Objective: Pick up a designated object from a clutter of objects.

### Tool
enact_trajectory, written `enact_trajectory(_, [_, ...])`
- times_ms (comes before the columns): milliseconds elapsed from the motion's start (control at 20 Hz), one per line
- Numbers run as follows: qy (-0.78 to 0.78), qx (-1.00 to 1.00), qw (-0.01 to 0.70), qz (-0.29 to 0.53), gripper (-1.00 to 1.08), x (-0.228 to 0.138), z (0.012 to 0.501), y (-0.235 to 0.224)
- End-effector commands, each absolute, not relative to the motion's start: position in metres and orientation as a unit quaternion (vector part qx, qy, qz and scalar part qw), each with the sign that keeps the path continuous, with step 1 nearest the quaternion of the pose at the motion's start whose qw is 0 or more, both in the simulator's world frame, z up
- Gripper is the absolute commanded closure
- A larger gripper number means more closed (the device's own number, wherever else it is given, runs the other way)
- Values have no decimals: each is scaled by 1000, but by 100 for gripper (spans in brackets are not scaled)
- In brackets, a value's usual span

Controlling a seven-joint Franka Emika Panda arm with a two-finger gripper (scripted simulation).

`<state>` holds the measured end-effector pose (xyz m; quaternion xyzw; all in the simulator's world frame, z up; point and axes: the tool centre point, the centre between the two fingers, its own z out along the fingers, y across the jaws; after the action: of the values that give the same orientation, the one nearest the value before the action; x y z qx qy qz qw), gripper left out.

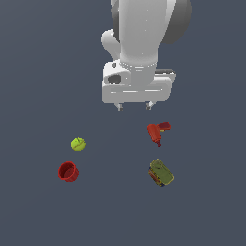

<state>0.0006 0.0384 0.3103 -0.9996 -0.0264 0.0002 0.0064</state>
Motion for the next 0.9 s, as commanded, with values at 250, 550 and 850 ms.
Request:
enact_trajectory(250, [-18, -1000, 5, -16, -92, 7, 323, 31])
enact_trajectory(550, [-7, -999, 4, -32, -92, 10, 337, 23])
enact_trajectory(850, [-17, -999, 3, -30, -92, 15, 331, 27])
